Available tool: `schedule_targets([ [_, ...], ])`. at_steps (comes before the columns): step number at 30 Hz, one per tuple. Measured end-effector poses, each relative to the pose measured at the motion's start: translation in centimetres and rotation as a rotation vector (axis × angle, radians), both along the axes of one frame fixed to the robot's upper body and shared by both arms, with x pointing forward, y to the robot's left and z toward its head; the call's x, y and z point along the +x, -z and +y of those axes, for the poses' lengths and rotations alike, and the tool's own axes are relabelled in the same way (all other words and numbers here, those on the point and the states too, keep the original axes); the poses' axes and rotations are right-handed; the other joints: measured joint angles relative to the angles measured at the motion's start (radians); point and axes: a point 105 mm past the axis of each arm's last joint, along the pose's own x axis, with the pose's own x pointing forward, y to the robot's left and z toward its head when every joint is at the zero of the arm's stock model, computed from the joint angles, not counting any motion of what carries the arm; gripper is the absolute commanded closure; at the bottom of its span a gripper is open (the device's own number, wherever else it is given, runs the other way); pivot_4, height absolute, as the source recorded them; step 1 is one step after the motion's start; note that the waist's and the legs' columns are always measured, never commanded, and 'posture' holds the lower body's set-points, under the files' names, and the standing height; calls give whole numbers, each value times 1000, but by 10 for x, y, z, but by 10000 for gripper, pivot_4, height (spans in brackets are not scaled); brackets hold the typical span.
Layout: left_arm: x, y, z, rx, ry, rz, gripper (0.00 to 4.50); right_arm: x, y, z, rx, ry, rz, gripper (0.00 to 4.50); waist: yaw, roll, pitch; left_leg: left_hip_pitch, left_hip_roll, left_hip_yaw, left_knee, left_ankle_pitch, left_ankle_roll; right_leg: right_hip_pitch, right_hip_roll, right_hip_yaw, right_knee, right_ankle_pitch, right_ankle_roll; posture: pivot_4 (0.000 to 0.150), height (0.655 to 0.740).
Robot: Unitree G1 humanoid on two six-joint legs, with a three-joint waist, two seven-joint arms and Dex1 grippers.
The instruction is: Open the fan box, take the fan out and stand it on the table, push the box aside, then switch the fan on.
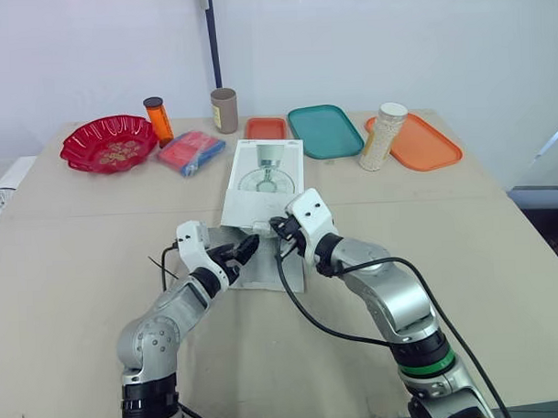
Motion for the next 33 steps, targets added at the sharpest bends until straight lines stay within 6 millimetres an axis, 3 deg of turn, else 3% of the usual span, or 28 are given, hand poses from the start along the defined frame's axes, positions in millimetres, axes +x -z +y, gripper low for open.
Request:
schedule_targets([
  [21, 6, -2, -4, -48, -28, -22, 4364, 0, 0, 0, -18, -10, -22, 45000, 0, 0, 0, 0, 0, 0, 0, 0, 0, 0, 0, 0, 0, 0, 1, 1500, 7400],
  [33, 5, -17, -12, -187, 24, -59, 4364, -1, 2, 0, -31, -23, -27, 45000, 0, 0, 0, 0, 0, 0, 0, 0, 0, 1, 0, 0, -1, -1, 1, 1500, 7400],
])
